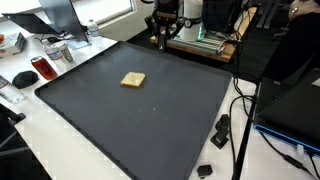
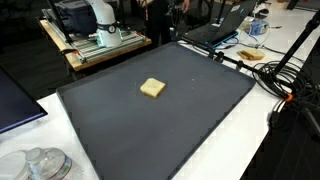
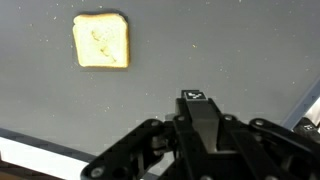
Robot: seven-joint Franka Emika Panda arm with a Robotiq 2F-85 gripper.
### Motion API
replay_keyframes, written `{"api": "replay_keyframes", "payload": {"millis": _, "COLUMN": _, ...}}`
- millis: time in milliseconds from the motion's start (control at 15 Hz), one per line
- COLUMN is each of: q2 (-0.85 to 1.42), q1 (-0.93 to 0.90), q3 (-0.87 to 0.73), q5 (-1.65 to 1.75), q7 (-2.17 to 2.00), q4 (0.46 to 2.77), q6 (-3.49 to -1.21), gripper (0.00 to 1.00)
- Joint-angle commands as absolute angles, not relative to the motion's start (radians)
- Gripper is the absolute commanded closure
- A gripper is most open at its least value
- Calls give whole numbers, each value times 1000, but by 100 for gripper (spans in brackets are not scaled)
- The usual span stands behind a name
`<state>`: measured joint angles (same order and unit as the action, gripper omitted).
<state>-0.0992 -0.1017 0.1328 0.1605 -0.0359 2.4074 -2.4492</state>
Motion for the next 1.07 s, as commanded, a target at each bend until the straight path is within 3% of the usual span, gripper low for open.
{"api": "replay_keyframes", "payload": {"millis": 0, "q2": -213, "q1": -111, "q3": 107, "q5": 75, "q7": 100, "q4": 2472, "q6": -2447, "gripper": 95}}
{"api": "replay_keyframes", "payload": {"millis": 1000, "q2": -475, "q1": -122, "q3": -101, "q5": -64, "q7": 466, "q4": 2637, "q6": -2447, "gripper": 95}}
